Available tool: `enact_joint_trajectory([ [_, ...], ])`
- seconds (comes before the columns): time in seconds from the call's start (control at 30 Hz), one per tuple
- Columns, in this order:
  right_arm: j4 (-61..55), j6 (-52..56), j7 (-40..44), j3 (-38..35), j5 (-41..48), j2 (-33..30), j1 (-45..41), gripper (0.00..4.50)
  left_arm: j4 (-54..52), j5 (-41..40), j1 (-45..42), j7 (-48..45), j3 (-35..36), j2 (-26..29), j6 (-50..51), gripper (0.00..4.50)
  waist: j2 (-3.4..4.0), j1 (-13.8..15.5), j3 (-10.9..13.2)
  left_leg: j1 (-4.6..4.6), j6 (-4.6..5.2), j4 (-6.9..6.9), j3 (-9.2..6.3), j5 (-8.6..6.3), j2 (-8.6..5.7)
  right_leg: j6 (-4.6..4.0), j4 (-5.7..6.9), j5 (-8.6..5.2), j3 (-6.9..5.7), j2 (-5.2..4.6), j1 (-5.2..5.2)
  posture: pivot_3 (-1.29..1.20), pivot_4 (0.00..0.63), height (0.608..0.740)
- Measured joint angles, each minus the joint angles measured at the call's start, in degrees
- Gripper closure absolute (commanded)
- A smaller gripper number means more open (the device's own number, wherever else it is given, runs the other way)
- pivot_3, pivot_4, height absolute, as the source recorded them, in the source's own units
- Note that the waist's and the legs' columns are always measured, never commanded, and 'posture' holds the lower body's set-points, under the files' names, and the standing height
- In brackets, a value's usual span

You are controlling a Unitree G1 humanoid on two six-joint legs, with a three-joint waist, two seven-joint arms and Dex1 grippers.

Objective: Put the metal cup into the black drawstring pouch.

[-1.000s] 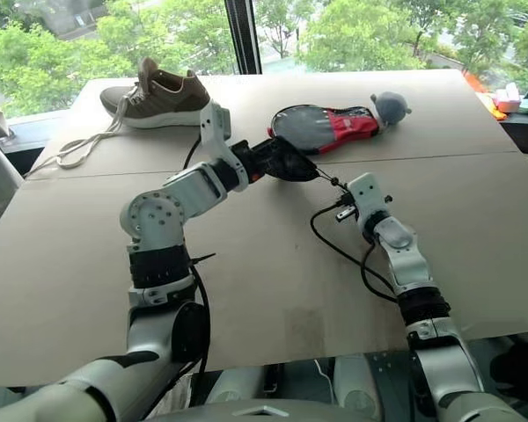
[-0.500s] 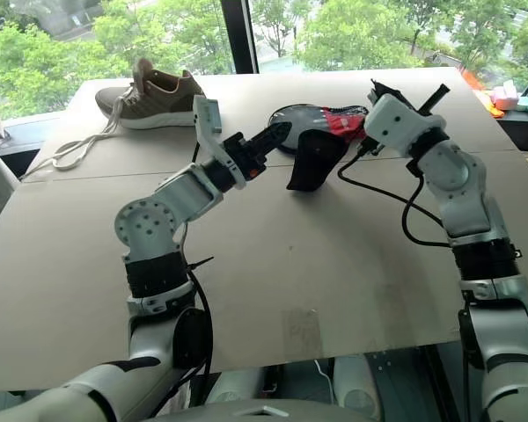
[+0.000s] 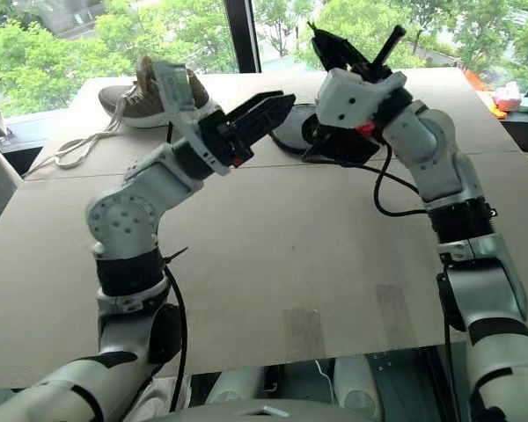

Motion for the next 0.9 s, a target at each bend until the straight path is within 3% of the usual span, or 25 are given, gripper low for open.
enact_joint_trajectory([
  [0.17, -0.12, -1.04, 1.65, 0.06, 0.41, 0.78, -1.21, 4.5, 6.68, 4.69, -3.2, -3.54, -4.03, -1.95, -6.25, 1.64, 0.0, -0.36, 0.0, 0.0, 0.0, -0.06, 0.0, 0.0, 0.04, 0.0, 0.0, 0.0, 0.0, 0.03, -0.03, 0.0, 0.15, 0.74],
  [0.4, -2.05, -1.17, 2.66, 0.06, 0.39, 1.59, -1.24, 4.5, 8.09, 5.86, -3.27, -4.79, -4.75, -2.56, -8.43, 1.64, 0.01, -0.34, 0.01, 0.0, 0.01, -0.06, -0.01, -0.01, 0.07, 0.0, 0.03, 0.0, 0.0, 0.04, -0.05, 0.0, 0.15, 0.74],
  [0.6, -2.84, -0.66, 2.91, 0.05, 0.37, 2.32, -1.24, 4.5, 8.03, 4.46, -2.8, -5.63, -3.65, -2.3, -8.18, 4.44, 0.01, -0.33, 0.01, 0.0, 0.01, -0.04, -0.03, -0.01, 0.07, 0.0, 0.06, 0.0, -0.01, 0.04, -0.04, 0.0, 0.15, 0.74],
  [0.9, -3.04, 0.32, 3.0, 0.05, 0.32, 2.37, -1.24, 4.5, 8.3, 6.41, -2.67, -8.38, -6.61, -1.17, -8.54, 4.48, 0.02, -0.32, 0.01, -0.01, 0.01, -0.05, -0.03, -0.01, 0.07, 0.0, 0.06, 0.0, -0.01, 0.05, -0.05, 0.0, 0.15, 0.74],
])
